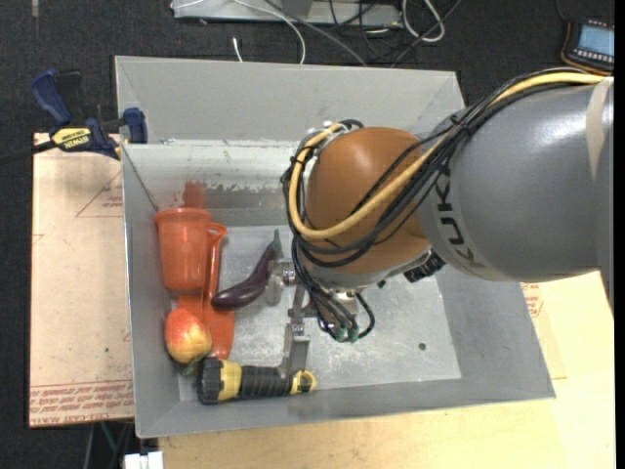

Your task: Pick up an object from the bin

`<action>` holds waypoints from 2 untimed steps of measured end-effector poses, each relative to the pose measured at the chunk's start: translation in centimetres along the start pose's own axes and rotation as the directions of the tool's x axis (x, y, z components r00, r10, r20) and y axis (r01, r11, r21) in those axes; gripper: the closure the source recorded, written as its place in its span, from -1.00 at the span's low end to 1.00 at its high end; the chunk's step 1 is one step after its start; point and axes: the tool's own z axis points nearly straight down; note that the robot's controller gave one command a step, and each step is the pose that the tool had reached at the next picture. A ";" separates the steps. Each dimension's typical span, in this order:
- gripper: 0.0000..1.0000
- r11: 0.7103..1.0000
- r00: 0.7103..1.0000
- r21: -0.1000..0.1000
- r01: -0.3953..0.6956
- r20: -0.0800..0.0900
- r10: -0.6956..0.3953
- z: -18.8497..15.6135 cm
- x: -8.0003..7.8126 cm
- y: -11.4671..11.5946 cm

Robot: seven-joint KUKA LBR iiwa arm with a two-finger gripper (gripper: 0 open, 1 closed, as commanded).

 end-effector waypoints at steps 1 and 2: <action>-1.00 1.000 1.000 -0.001 -0.005 0.008 0.005 -0.5 -0.2 -0.1; -1.00 0.981 0.981 -0.001 0.193 0.016 -0.193 11.5 0.2 0.6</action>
Offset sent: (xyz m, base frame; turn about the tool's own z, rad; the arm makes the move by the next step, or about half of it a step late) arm -0.0075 0.0066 -0.1310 -0.2205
